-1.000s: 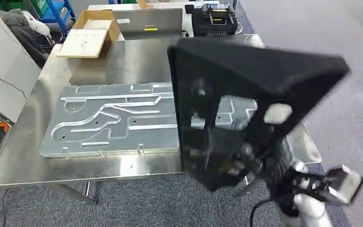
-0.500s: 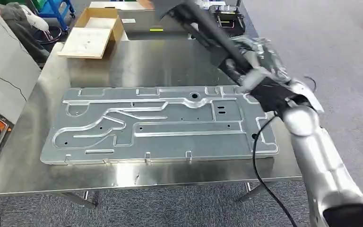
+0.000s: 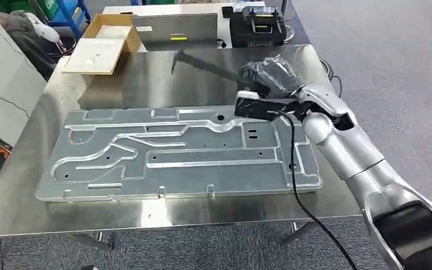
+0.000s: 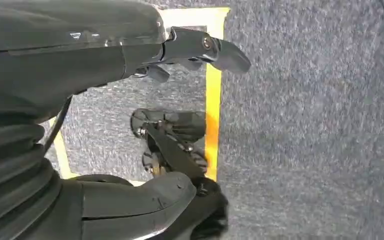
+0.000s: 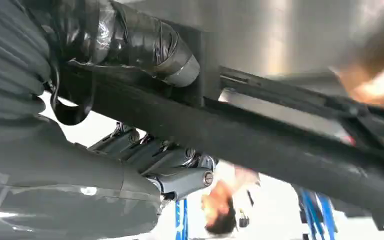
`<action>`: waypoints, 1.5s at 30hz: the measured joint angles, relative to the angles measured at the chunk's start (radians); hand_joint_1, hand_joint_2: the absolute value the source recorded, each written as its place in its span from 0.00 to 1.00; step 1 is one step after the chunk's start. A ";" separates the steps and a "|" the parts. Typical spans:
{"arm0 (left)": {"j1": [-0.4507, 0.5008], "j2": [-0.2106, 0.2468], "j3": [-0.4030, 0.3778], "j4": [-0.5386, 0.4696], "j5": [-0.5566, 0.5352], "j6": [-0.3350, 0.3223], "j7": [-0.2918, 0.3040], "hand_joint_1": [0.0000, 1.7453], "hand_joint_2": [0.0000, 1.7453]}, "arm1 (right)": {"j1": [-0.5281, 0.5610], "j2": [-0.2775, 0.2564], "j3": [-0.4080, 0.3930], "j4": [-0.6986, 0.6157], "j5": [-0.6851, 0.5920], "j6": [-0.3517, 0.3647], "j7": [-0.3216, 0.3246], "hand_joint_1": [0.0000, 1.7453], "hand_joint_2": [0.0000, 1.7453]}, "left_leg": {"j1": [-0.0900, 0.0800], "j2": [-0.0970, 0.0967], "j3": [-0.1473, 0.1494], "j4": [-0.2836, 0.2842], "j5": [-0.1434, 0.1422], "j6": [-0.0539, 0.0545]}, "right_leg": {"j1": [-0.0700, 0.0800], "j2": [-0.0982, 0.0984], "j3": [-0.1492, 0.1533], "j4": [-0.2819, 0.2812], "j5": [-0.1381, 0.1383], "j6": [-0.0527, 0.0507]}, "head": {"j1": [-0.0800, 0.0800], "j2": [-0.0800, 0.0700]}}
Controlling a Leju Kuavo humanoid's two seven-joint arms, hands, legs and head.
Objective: Take the parts from the cabinet and place them on the table.
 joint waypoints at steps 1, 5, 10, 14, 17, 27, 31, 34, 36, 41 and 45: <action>-0.001 0.000 -0.004 0.000 0.002 -0.008 -0.008 0.00 1.00 | -0.022 0.016 0.034 0.038 0.027 0.016 0.009 0.82 1.00 | -0.001 0.000 0.043 -0.098 0.054 0.005 | 0.001 0.004 0.005 0.002 -0.005 0.001 | 0.000 0.000; -0.009 0.002 -0.012 0.000 0.003 -0.034 -0.041 0.00 1.00 | -0.071 0.104 0.166 0.220 0.071 0.083 0.011 0.82 1.00 | -0.010 -0.001 0.097 -0.213 0.064 0.020 | 0.005 0.011 0.002 0.003 -0.009 0.016 | 0.000 0.000; -0.007 -0.001 -0.023 0.000 0.005 -0.069 -0.069 0.00 1.00 | -0.070 0.213 0.267 0.407 0.073 0.089 0.005 0.82 1.00 | 0.005 0.002 0.114 -0.233 0.068 0.038 | 0.004 0.005 -0.050 0.121 -0.083 0.037 | 0.000 0.000; -0.007 0.000 -0.030 0.000 0.007 -0.086 -0.082 0.00 1.00 | -0.063 0.272 0.326 0.519 0.078 0.090 -0.001 0.00 0.00 | 0.006 0.004 0.122 -0.233 0.061 0.039 | -0.012 0.001 -0.166 0.314 -0.123 0.049 | 0.000 0.000; -0.006 -0.002 -0.035 0.000 0.007 -0.092 -0.087 0.00 1.00 | -0.062 0.308 0.360 0.577 0.081 0.094 -0.011 0.00 0.00 | 0.008 0.002 0.131 -0.232 0.055 0.030 | -0.016 -0.002 -0.061 0.076 0.016 0.044 | 0.000 0.000; -0.011 -0.008 -0.038 0.000 0.010 -0.090 -0.103 0.00 0.00 | -0.057 0.377 0.415 0.655 0.050 0.069 -0.035 0.00 0.00 | 0.010 0.005 0.036 0.004 -0.082 -0.017 | -0.006 -0.004 -0.003 -0.026 0.031 0.001 | 0.000 0.000; -0.006 -0.008 -0.042 0.000 0.015 -0.087 -0.101 0.00 0.00 | -0.049 0.375 0.393 0.657 -0.054 -0.015 -0.066 0.00 0.00 | 0.010 0.006 0.052 -0.041 -0.013 -0.015 | -0.005 0.002 -0.001 -0.022 0.029 0.001 | 0.000 0.000; -0.009 -0.008 -0.045 0.000 0.015 -0.081 -0.098 0.00 0.00 | -0.041 0.368 0.328 0.627 -0.137 -0.070 -0.097 0.00 0.00 | 0.005 0.005 0.143 -0.233 0.046 -0.007 | 0.004 0.008 -0.009 -0.011 0.022 0.014 | 0.000 0.000; -0.009 -0.008 -0.049 0.000 0.016 -0.078 -0.097 0.00 0.00 | -0.015 0.356 0.272 0.581 -0.242 -0.118 -0.158 0.00 0.00 | 0.005 0.001 0.135 -0.227 0.044 0.001 | 0.004 0.008 -0.013 -0.011 0.024 0.022 | 0.000 0.000; -0.007 -0.011 -0.061 0.000 0.023 -0.085 -0.106 0.00 0.00 | 0.154 0.287 -0.004 0.178 -0.519 -0.213 -0.290 0.00 0.00 | 0.010 -0.002 0.139 -0.231 0.045 0.034 | -0.002 0.002 -0.078 0.149 -0.082 0.050 | 0.000 0.000; 0.002 -0.010 -0.061 0.000 0.026 -0.092 -0.120 0.00 0.00 | 0.293 0.233 -0.207 -0.190 -0.572 -0.241 -0.284 0.00 0.00 | 0.007 -0.010 0.143 -0.230 0.039 0.040 | -0.004 0.001 -0.157 0.296 -0.108 0.053 | 0.000 0.000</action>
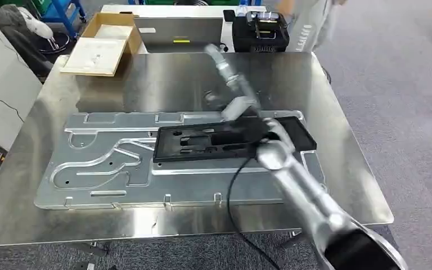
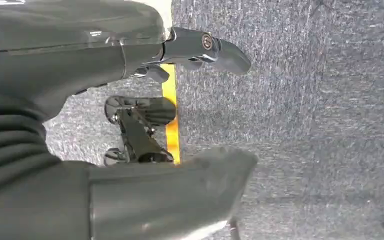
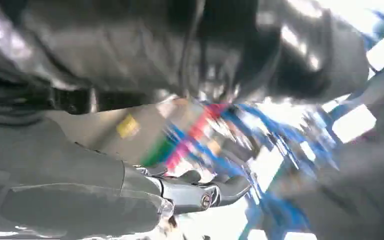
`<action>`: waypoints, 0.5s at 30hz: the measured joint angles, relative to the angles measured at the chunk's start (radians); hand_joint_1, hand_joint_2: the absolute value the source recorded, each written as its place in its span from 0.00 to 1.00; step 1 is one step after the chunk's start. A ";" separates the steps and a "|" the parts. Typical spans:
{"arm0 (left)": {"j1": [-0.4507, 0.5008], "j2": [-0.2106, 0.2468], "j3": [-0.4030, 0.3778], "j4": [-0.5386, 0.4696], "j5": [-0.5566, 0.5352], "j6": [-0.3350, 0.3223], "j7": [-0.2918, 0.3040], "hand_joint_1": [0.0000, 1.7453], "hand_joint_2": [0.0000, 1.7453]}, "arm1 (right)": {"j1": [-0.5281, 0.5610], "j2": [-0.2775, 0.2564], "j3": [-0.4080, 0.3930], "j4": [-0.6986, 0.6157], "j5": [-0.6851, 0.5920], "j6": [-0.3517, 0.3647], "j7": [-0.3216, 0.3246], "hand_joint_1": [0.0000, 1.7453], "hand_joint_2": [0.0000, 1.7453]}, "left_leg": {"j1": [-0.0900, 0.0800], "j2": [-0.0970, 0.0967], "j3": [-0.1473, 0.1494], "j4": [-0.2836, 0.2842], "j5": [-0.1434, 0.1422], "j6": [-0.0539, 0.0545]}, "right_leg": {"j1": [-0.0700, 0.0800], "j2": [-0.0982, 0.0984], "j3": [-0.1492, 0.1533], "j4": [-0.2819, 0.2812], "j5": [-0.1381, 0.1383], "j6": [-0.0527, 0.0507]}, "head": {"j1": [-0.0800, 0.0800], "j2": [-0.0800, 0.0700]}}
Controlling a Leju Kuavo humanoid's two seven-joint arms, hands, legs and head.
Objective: Take the parts from the cabinet and place them on the table.
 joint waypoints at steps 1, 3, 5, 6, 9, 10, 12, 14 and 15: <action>0.003 0.000 0.000 0.000 0.001 -0.001 -0.001 0.00 0.00 | 0.022 -0.014 -0.041 -0.073 -0.001 0.001 0.002 0.00 0.00 | -0.002 -0.002 0.005 0.000 -0.003 -0.001 | 0.001 0.000 0.039 -0.084 0.056 -0.007 | 0.000 0.000; 0.006 -0.002 0.000 0.000 0.003 -0.005 -0.003 0.00 0.00 | 0.041 -0.023 -0.088 -0.156 0.004 -0.001 -0.013 0.00 0.00 | -0.006 -0.001 0.014 -0.001 -0.009 -0.003 | 0.010 0.000 0.122 -0.267 0.145 -0.030 | 0.000 0.000; 0.003 -0.007 0.000 0.002 0.011 -0.007 -0.010 0.00 0.00 | 0.065 -0.024 -0.121 -0.219 0.004 -0.018 -0.052 0.00 0.00 | -0.010 0.003 0.007 0.003 -0.011 -0.010 | 0.016 -0.003 0.134 -0.306 0.136 -0.039 | 0.001 0.000; 0.004 -0.007 0.000 0.002 0.021 -0.008 -0.019 0.00 0.00 | 0.091 -0.031 -0.143 -0.268 -0.005 -0.026 -0.077 0.00 0.00 | -0.007 0.004 0.007 0.003 -0.011 -0.014 | 0.019 -0.002 0.132 -0.303 0.135 -0.039 | 0.000 0.000; 0.020 -0.002 0.002 0.002 0.044 -0.015 -0.060 0.00 0.00 | 0.233 -0.066 -0.233 -0.473 0.009 -0.065 -0.148 0.00 0.00 | -0.008 0.008 0.013 0.007 -0.029 -0.027 | 0.005 -0.014 0.155 -0.327 0.137 -0.045 | 0.000 0.000; 0.029 -0.002 0.003 0.002 0.052 -0.018 -0.071 0.00 0.00 | 0.294 -0.077 -0.268 -0.536 0.037 -0.079 -0.175 0.00 0.00 | -0.009 0.013 0.005 0.038 -0.056 -0.030 | 0.003 -0.016 0.163 -0.332 0.135 -0.050 | 0.000 0.000; 0.047 -0.001 0.008 0.002 0.068 -0.019 -0.085 0.00 0.00 | 0.452 -0.096 -0.338 -0.643 0.141 -0.140 -0.212 0.00 0.00 | -0.006 0.013 -0.053 0.182 -0.141 -0.035 | 0.003 -0.026 0.168 -0.332 0.136 -0.053 | 0.000 0.000; 0.065 0.002 0.021 0.002 0.084 -0.016 -0.090 0.00 0.00 | 0.670 -0.106 -0.383 -0.712 0.242 -0.237 -0.222 0.00 0.00 | -0.005 0.014 -0.104 0.302 -0.189 -0.041 | 0.003 -0.030 0.166 -0.331 0.134 -0.053 | 0.000 0.000; 0.073 0.003 0.029 0.002 0.091 -0.013 -0.091 0.00 0.00 | 0.763 -0.109 -0.398 -0.723 0.267 -0.277 -0.223 0.00 0.00 | -0.005 0.014 -0.093 0.289 -0.173 -0.042 | 0.002 -0.030 0.163 -0.329 0.133 -0.052 | 0.000 0.000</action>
